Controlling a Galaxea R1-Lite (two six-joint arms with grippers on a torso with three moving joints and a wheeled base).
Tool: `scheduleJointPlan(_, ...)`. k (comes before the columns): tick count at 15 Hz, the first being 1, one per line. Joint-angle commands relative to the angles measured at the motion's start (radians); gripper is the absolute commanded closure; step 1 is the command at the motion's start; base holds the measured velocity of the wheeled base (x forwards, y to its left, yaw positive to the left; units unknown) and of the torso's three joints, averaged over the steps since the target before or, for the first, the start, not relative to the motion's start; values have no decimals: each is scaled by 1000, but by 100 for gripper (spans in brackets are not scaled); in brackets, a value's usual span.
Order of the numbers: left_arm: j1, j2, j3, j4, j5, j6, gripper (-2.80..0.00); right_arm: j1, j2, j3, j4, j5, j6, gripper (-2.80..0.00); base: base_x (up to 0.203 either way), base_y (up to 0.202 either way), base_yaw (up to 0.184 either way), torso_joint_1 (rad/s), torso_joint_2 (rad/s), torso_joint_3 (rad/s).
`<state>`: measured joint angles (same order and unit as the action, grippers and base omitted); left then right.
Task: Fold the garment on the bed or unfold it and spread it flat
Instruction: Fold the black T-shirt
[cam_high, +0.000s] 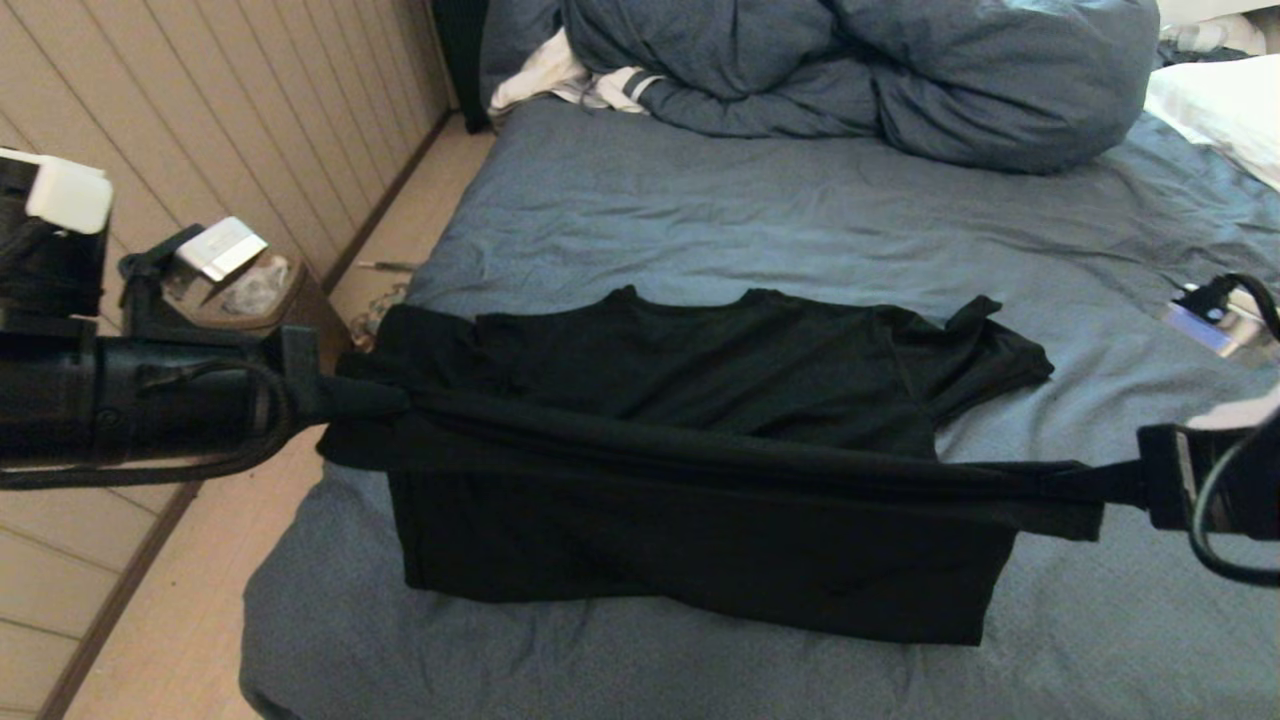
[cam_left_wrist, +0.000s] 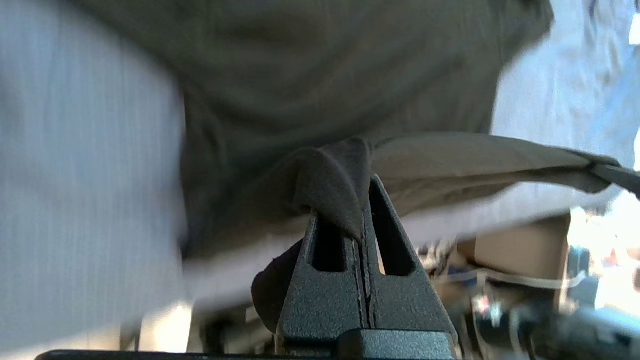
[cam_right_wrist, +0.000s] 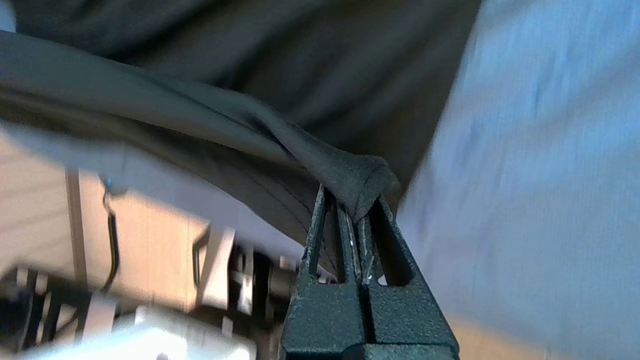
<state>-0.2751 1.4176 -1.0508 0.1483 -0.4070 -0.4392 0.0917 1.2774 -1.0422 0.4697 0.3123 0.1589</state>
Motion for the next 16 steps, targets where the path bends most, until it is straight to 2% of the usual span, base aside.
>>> scheduleJointPlan(1, 3, 177, -65, -48, -2, -6, 0, 0, 177, -66, -45, 2, 5, 0, 0, 0, 0, 0, 0, 0)
scheduleJointPlan(7, 19, 433, -246, -110, 3, 1, 0, 3, 455, -238, -126, 3, 3, 0, 0, 0, 0, 0, 0, 0)
scheduleJointPlan(10, 64, 536, -328, -156, -2, -2, 0, -3, 562, -337, -147, 4, 6, 0, 0, 0, 0, 0, 0, 0)
scheduleJointPlan(13, 114, 583, -404, -162, -9, -6, 0, -7, 630, -414, -158, 2, 8, 0, 0, 0, 0, 0, 0, 0)
scheduleJointPlan(16, 114, 587, -417, -164, -13, -6, 0, -16, 660, -444, -158, 2, 8, 0, 0, 0, 0, 0, 0, 0)
